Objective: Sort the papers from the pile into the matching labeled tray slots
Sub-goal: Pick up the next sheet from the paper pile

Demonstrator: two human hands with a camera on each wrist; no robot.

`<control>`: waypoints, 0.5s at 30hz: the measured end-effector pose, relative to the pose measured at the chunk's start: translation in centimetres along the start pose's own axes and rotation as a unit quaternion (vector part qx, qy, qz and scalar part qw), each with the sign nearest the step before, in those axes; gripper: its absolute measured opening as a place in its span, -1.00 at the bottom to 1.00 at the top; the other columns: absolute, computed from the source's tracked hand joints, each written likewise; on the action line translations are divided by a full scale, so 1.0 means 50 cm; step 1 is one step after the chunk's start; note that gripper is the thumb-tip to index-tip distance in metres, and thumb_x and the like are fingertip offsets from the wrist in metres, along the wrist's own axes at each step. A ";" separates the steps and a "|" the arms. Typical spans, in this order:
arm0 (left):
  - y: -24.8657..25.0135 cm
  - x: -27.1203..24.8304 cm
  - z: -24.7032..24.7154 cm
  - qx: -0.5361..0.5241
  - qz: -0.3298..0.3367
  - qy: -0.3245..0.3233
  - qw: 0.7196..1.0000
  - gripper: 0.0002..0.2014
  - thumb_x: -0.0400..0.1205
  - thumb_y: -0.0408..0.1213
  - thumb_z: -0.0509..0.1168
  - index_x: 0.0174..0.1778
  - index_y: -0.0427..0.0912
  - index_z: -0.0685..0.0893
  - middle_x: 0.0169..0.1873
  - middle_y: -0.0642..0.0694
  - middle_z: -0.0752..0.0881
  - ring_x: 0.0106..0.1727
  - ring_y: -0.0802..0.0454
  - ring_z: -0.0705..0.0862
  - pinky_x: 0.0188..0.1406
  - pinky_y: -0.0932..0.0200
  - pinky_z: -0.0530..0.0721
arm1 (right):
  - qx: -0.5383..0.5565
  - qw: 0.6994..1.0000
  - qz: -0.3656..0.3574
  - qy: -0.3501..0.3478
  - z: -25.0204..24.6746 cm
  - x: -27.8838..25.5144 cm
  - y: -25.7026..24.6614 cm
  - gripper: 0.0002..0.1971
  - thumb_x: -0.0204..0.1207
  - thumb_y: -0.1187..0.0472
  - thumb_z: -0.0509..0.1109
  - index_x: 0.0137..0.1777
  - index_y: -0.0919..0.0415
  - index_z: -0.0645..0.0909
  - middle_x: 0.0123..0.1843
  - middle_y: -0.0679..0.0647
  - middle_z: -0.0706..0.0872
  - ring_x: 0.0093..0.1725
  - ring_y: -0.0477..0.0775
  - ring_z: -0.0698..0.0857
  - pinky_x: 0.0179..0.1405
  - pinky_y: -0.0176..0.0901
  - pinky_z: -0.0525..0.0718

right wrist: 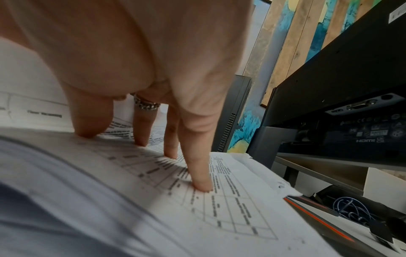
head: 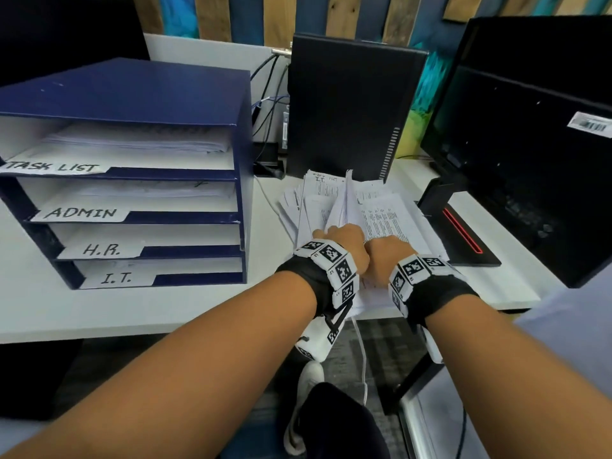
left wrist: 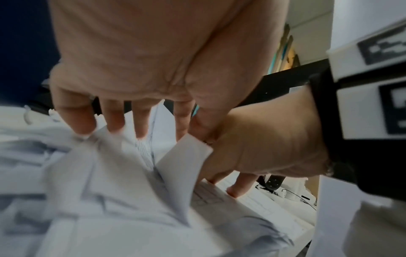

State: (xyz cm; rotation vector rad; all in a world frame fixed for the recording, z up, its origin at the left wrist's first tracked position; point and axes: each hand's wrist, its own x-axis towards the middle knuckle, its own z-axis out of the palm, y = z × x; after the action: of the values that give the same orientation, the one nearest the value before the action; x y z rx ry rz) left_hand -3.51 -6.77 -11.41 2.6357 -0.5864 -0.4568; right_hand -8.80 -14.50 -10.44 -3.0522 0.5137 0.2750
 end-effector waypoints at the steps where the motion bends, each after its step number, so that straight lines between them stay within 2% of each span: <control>1: 0.001 -0.002 -0.002 -0.008 -0.010 0.001 1.000 -0.58 0.53 -0.22 0.28 0.33 0.14 0.59 0.40 -0.09 0.49 0.43 -0.26 0.41 0.42 -0.18 0.38 | 0.002 1.000 -0.002 0.001 0.001 0.000 0.000 -0.73 0.63 0.04 0.36 0.17 0.20 0.71 0.08 0.16 0.80 0.04 0.19 0.77 0.03 -0.08 0.70; 3: 0.000 -0.003 -0.007 -0.015 -0.027 -0.006 0.999 -0.54 0.58 -0.23 0.29 0.41 0.22 0.55 0.58 -0.15 0.22 0.54 -0.36 0.21 0.50 -0.22 0.36 | -0.001 1.000 -0.007 0.004 0.003 -0.002 0.000 -0.72 0.64 0.03 0.33 0.14 0.21 0.70 0.04 0.15 0.79 -0.05 0.16 0.74 -0.02 -0.10 0.69; 4: -0.003 -0.003 -0.009 -0.021 -0.031 -0.005 0.999 -0.51 0.59 -0.24 0.30 0.43 0.26 0.54 0.63 -0.16 0.11 0.56 -0.39 0.17 0.52 -0.22 0.36 | -0.004 1.000 -0.010 0.006 0.004 -0.002 0.002 -0.72 0.64 0.02 0.32 0.11 0.21 0.71 0.00 0.14 0.79 -0.11 0.13 0.71 -0.06 -0.12 0.68; 6: -0.005 -0.007 -0.012 -0.059 -0.033 0.008 0.998 -0.50 0.56 -0.26 0.32 0.38 0.31 0.58 0.63 -0.16 0.12 0.53 -0.35 0.25 0.49 -0.23 0.41 | -0.003 1.000 -0.018 0.010 0.006 -0.003 0.004 -0.73 0.65 0.03 0.30 0.03 0.22 0.71 -0.05 0.12 0.79 -0.18 0.09 0.66 -0.12 -0.14 0.66; 9: 0.000 -0.017 -0.009 -0.123 -0.010 0.065 0.990 -0.59 0.53 -0.27 0.34 0.24 0.27 0.69 0.61 -0.05 0.21 0.53 -0.18 0.25 0.51 -0.31 0.26 | 0.014 1.000 -0.023 0.010 0.004 -0.008 0.007 -0.75 0.67 0.05 0.29 0.02 0.21 0.70 -0.09 0.09 0.77 -0.19 0.06 0.63 -0.17 -0.17 0.58; 10: 0.002 -0.019 -0.008 -0.145 -0.002 0.081 0.986 -0.60 0.53 -0.30 0.34 0.22 0.23 0.71 0.58 -0.05 0.26 0.52 -0.14 0.28 0.51 -0.29 0.25 | 0.018 1.000 -0.022 0.010 0.006 -0.010 0.008 -0.76 0.67 0.05 0.29 -0.01 0.21 0.68 -0.14 0.07 0.73 -0.19 0.05 0.61 -0.20 -0.18 0.54; 11: 0.005 -0.018 -0.007 -0.174 0.005 0.094 0.980 -0.60 0.54 -0.35 0.33 0.21 0.20 0.71 0.51 -0.08 0.36 0.49 -0.14 0.34 0.50 -0.25 0.30 | 0.020 1.000 -0.018 0.012 0.007 -0.013 0.010 -0.76 0.68 0.05 0.28 -0.09 0.19 0.64 -0.20 0.04 0.68 -0.21 0.04 0.60 -0.22 -0.19 0.50; 12: 0.010 -0.019 -0.008 -0.199 0.007 0.103 0.975 -0.59 0.54 -0.38 0.31 0.21 0.18 0.68 0.36 -0.13 0.48 0.43 -0.16 0.41 0.46 -0.22 0.39 | 0.026 0.999 -0.014 0.015 0.008 -0.016 0.012 -0.74 0.68 0.05 0.28 -0.20 0.15 0.57 -0.27 0.01 0.62 -0.22 0.04 0.59 -0.24 -0.21 0.48; 13: 0.015 -0.020 -0.008 -0.217 0.003 0.107 0.970 -0.59 0.54 -0.40 0.28 0.23 0.16 0.60 0.12 -0.16 0.55 0.35 -0.19 0.48 0.41 -0.21 0.46 | 0.034 0.999 -0.009 0.016 0.008 -0.020 0.013 -0.72 0.67 0.06 0.29 -0.27 0.13 0.50 -0.33 -0.02 0.57 -0.22 0.06 0.59 -0.25 -0.21 0.47; 14: 0.021 -0.022 -0.007 -0.229 -0.006 0.107 0.968 -0.59 0.55 -0.40 0.25 0.23 0.13 0.48 -0.13 -0.15 0.51 0.26 -0.22 0.53 0.36 -0.22 0.50 | 0.044 0.999 -0.006 0.016 0.006 -0.025 0.014 -0.71 0.67 0.08 0.29 -0.29 0.13 0.48 -0.34 -0.02 0.56 -0.20 0.08 0.61 -0.23 -0.20 0.49; 15: 0.027 -0.021 -0.003 -0.236 -0.016 0.106 0.966 -0.58 0.55 -0.40 0.23 0.24 0.11 0.36 -0.26 -0.08 0.41 0.20 -0.23 0.55 0.34 -0.21 0.51 | 0.049 0.999 -0.007 0.015 0.003 -0.028 0.014 -0.75 0.69 0.11 0.28 -0.22 0.17 0.54 -0.28 0.01 0.61 -0.16 0.13 0.64 -0.18 -0.17 0.53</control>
State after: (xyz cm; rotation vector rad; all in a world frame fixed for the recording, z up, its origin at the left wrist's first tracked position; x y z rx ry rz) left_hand -4.80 -7.34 -10.45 2.2004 -0.3170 -0.2752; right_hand -10.36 -14.68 -10.33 -2.9673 0.4910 0.1961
